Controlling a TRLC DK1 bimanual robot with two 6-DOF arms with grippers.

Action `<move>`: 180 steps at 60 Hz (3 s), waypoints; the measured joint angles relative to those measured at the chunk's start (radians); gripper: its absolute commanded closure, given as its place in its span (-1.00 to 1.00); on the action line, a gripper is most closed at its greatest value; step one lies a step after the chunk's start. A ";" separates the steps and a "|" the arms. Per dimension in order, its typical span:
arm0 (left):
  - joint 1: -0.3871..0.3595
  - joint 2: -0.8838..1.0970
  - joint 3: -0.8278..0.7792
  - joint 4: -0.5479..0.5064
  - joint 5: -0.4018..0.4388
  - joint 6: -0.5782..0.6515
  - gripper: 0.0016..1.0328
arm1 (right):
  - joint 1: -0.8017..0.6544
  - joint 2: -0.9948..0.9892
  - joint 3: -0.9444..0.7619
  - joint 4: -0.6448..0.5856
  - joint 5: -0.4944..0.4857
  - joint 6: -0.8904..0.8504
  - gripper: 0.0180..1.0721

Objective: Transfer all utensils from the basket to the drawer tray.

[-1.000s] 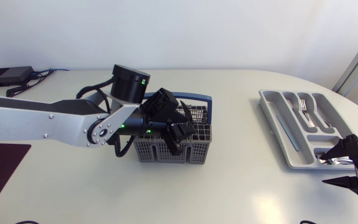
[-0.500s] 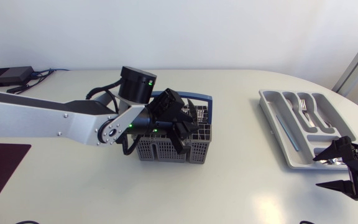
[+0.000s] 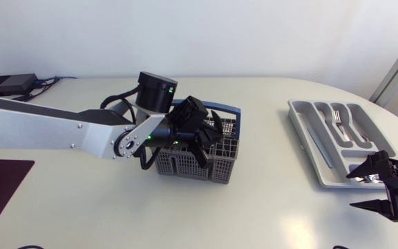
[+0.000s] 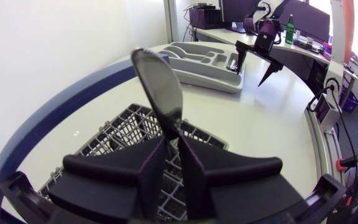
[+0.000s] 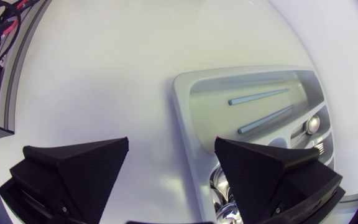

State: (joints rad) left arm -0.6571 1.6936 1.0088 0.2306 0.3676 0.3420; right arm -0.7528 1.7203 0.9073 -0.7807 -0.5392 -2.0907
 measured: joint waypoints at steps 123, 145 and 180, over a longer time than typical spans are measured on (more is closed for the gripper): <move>0.004 -0.254 0.079 -0.109 0.079 -0.061 0.94 | 0.775 -0.388 -0.053 0.169 -0.296 0.936 -0.90; -0.006 -0.261 0.079 -0.125 0.119 -0.083 0.94 | 0.977 -0.365 0.058 0.390 -0.310 1.288 -0.70; -0.005 -0.274 0.079 -0.128 0.162 -0.110 0.94 | 1.053 -0.305 0.083 0.396 -0.351 1.310 0.89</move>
State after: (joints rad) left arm -0.6621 1.4200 1.0878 0.1024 0.5293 0.2321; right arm 0.3004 1.4151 0.9901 -0.3847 -0.8902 -0.7807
